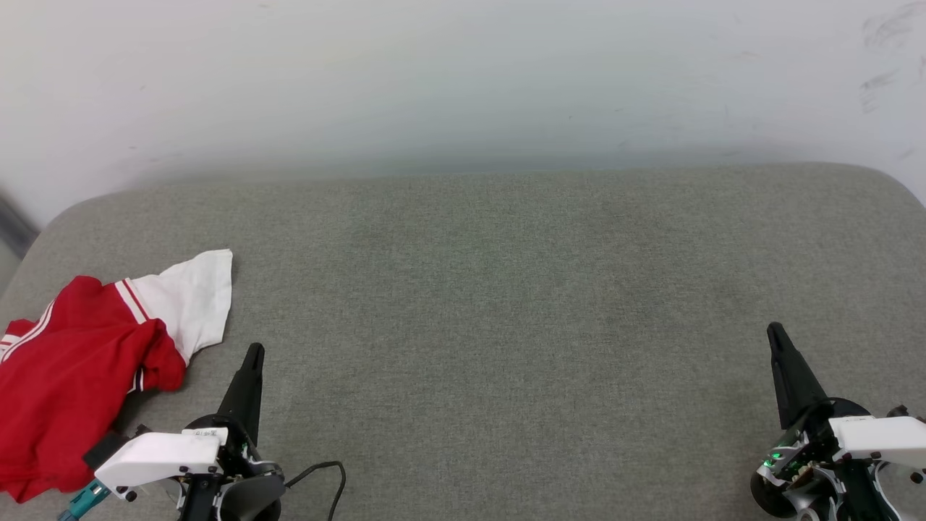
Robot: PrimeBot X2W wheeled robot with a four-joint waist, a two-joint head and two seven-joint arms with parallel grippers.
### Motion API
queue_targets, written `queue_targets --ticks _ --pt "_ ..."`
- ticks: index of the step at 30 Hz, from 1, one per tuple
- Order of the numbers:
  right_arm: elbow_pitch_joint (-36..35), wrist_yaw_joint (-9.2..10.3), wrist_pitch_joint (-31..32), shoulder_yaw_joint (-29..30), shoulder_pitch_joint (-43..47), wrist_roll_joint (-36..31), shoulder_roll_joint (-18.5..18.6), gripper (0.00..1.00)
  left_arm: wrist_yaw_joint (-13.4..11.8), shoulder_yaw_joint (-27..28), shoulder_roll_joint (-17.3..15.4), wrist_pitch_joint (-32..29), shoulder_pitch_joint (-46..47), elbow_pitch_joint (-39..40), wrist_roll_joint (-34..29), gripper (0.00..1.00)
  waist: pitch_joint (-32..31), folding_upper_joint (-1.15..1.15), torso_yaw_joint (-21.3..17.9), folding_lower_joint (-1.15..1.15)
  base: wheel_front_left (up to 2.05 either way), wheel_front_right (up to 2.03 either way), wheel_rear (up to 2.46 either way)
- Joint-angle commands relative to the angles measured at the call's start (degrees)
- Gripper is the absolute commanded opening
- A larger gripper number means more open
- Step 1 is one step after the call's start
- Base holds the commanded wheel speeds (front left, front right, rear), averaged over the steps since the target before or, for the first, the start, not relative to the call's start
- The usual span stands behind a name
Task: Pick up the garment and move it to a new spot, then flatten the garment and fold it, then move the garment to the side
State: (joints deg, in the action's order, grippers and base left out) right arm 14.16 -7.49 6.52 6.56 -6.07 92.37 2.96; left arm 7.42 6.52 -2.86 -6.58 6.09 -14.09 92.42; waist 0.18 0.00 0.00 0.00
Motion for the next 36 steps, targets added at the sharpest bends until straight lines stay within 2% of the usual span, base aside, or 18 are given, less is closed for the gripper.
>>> queue_targets --ticks 1,23,24,36 --pt "0.0 0.00 0.0 0.0 -0.4 0.0 -0.2 0.00 0.3 0.1 0.1 -0.1 0.3 0.0 0.0 0.00 0.0 0.00 0.0 0.00 0.00 0.00 0.00" --pt "0.0 0.00 0.0 0.0 -0.4 0.0 -0.2 0.00 0.3 0.1 0.1 -0.1 0.3 0.0 0.0 0.00 0.0 0.00 0.0 0.00 0.00 0.00 0.00" --pt "0.0 0.00 0.0 0.0 0.0 0.0 0.0 1.00 0.0 0.0 0.0 0.0 0.0 0.0 0.0 1.00 0.0 0.00 0.0 0.00 0.00 0.00 0.00" --pt "-1.4 -0.01 -2.3 -1.3 1.0 -1.3 0.1 1.00 -0.1 -2.9 0.1 2.6 -0.2 1.4 0.2 1.00 0.0 0.00 0.0 0.00 0.00 0.00 0.00"
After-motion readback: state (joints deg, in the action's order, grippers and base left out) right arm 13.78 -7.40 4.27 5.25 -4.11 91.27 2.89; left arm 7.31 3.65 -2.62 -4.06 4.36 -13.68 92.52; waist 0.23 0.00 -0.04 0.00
